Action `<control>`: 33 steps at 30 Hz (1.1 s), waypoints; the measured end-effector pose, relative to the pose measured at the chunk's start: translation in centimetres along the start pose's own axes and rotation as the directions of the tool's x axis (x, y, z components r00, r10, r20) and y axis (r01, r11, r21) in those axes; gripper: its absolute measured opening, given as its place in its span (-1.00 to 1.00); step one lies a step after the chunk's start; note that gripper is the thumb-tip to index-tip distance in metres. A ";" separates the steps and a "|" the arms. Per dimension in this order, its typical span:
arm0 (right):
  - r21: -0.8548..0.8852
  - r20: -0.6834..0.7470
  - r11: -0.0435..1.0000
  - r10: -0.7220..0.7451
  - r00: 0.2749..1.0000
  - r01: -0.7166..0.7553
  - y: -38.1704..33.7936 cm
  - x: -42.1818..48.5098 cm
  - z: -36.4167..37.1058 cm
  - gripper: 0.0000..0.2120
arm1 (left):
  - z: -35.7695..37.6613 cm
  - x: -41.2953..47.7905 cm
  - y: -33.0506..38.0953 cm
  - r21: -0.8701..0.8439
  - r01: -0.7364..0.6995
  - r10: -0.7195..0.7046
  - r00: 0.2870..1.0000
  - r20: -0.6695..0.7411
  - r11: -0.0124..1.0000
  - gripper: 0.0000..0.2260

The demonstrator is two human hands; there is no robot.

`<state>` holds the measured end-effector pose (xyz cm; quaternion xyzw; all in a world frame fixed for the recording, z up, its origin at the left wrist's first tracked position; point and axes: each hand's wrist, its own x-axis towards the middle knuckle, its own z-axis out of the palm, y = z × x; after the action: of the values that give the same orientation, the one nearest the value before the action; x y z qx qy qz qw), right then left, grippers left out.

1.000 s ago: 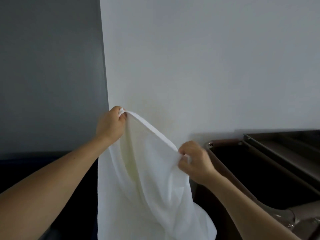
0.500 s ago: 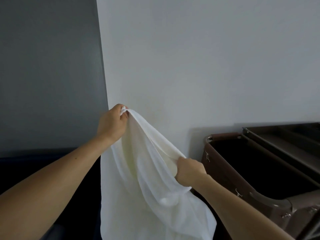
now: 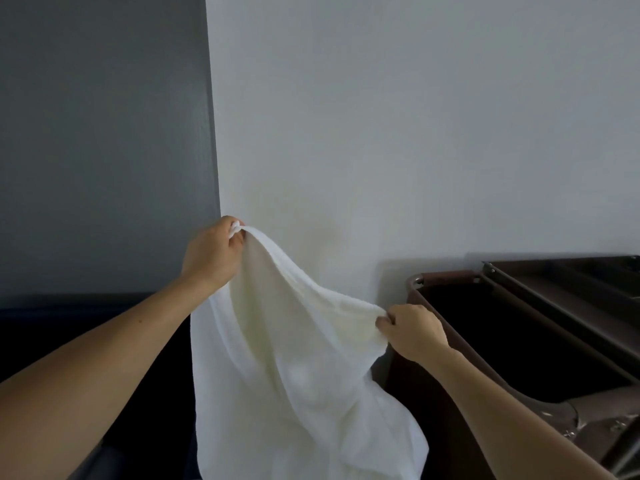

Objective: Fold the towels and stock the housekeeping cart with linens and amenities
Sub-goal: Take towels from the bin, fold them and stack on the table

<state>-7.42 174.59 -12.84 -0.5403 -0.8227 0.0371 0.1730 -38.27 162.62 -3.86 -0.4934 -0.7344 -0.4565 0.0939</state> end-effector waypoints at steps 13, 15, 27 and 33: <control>0.193 0.108 0.957 0.201 0.974 -0.219 1.8 -0.5 -5.5 -0.94 | 0.9 0.4 -2.0 0.164 -0.025 0.011 0.996 0.083 0.986 -0.78; 0.341 0.110 0.912 0.204 0.973 -0.229 2.1 -0.3 -6.3 -0.87 | 1.1 0.5 -2.0 0.198 -0.031 0.014 0.996 0.084 0.980 -0.77; 0.160 0.192 0.972 -0.204 0.960 0.175 3.8 -2.3 -7.2 -0.65 | 1.4 1.2 -2.6 0.254 -0.016 -0.009 0.995 0.097 0.967 -0.78; 0.439 -0.250 0.887 -0.033 0.968 0.144 4.9 -1.5 -8.6 -0.71 | 0.9 1.1 -2.8 0.183 -0.076 0.048 0.987 0.156 0.980 -0.76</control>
<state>0.19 174.19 -6.36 -0.4472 -0.7887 0.1558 0.3919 -40.79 163.75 -5.31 -0.5382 -0.7635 -0.3430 0.0986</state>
